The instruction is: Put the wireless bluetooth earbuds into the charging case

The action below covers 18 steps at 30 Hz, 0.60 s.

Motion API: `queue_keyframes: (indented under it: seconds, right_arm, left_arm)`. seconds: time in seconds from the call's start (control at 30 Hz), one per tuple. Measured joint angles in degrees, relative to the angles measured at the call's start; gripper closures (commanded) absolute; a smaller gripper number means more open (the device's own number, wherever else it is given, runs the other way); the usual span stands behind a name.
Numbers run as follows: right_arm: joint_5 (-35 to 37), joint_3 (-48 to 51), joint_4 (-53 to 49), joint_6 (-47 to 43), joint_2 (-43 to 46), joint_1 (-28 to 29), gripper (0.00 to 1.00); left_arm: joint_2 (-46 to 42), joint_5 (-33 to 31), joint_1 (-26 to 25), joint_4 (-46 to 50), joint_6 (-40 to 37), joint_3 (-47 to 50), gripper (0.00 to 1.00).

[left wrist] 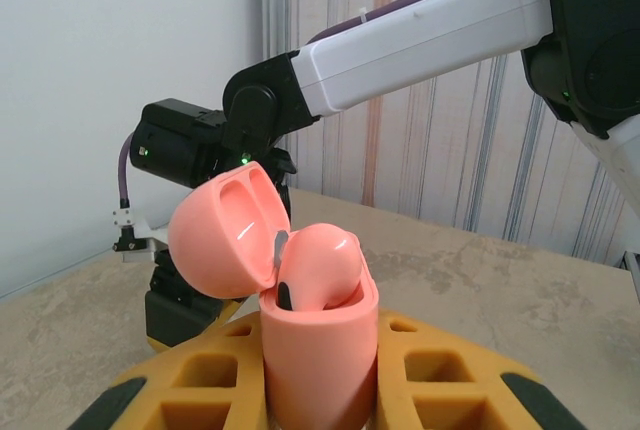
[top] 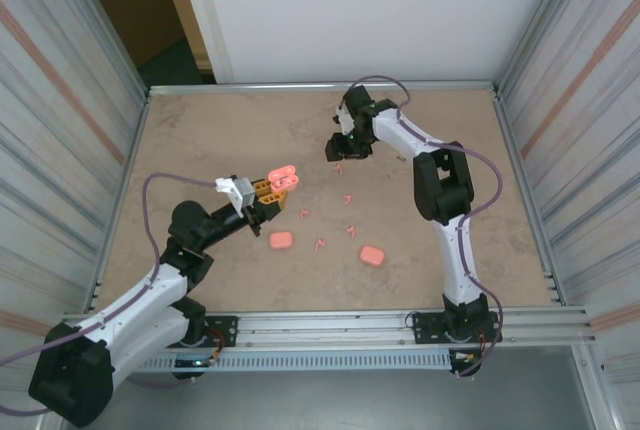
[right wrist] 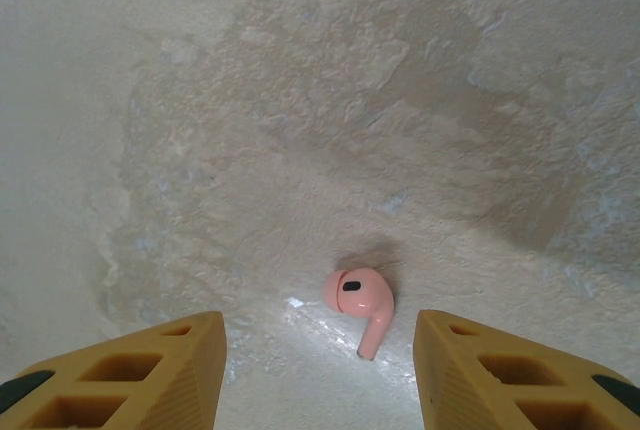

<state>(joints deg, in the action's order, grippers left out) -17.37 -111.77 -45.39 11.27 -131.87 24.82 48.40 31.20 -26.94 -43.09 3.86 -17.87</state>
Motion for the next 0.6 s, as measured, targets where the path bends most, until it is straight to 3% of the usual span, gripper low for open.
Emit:
queue_keyframes:
  seconds: [0.6]
  right_arm:
    - [1.6,-4.7,-3.7,-1.8,-4.3,1.3,0.49]
  left_arm:
    - [-0.7,-0.5,0.0,1.2,-0.2,0.0,1.0]
